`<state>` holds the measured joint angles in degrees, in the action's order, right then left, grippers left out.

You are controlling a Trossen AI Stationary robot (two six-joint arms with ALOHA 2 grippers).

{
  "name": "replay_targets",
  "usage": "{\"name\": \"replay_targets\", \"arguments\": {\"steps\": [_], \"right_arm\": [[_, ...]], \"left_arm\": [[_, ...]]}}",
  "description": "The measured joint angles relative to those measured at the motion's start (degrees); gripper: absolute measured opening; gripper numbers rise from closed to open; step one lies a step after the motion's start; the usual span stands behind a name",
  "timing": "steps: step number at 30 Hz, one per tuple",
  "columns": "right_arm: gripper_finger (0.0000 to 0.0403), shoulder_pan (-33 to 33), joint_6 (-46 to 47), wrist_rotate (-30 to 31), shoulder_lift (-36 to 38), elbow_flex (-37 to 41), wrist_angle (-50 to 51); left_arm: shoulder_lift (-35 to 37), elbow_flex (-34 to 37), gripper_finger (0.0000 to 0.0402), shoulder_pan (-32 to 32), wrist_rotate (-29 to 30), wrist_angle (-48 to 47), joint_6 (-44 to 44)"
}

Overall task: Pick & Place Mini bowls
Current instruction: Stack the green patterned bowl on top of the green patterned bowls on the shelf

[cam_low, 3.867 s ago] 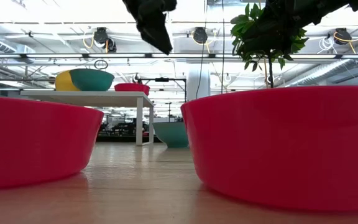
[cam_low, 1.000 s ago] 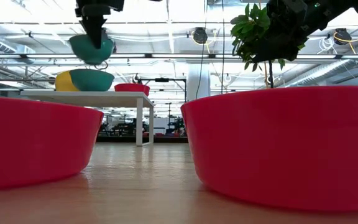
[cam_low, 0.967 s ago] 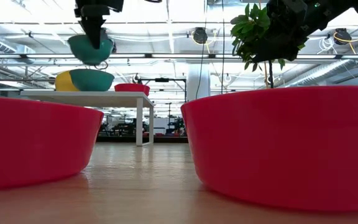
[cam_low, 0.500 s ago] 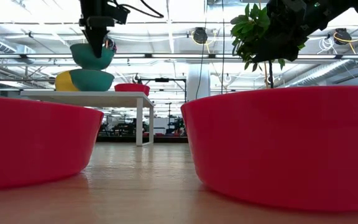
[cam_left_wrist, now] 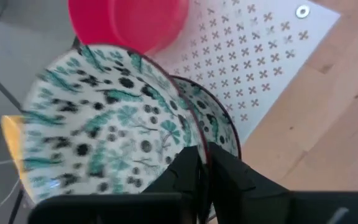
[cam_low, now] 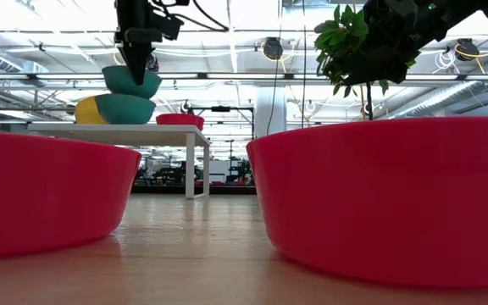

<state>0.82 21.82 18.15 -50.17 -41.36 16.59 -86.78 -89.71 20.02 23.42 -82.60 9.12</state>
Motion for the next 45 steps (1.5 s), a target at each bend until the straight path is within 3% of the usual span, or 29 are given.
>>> {"name": "replay_targets", "arguments": {"steps": [5,11,19,26,34,45], "right_arm": [[0.0185,0.0,0.0,0.0,0.0,0.0,-0.01],[0.0185,0.0,0.0,0.0,0.0,0.0,0.01],[0.0185,0.0,-0.19,0.0,0.0,0.0,0.04],[0.0185,0.0,-1.5,-0.02,0.0,0.0,0.04],[0.0185,-0.02,-1.51,-0.04,0.0,0.0,0.04],[0.0185,-0.02,-1.51,-0.15,0.0,0.0,0.01]], "left_arm": [[-0.8,0.04,0.0012,0.21,-1.06,-0.15,0.78],[-1.23,0.55,0.0039,0.27,-1.3,-1.28,2.16],[-1.37,4.82,0.0011,0.27,-1.54,-0.67,3.6],[-1.38,5.99,0.0052,0.27,-0.81,0.59,3.69],[-1.38,5.99,0.0047,0.25,-0.66,1.35,4.45],[-1.31,2.79,0.0137,0.25,-0.54,0.15,4.72]]}}
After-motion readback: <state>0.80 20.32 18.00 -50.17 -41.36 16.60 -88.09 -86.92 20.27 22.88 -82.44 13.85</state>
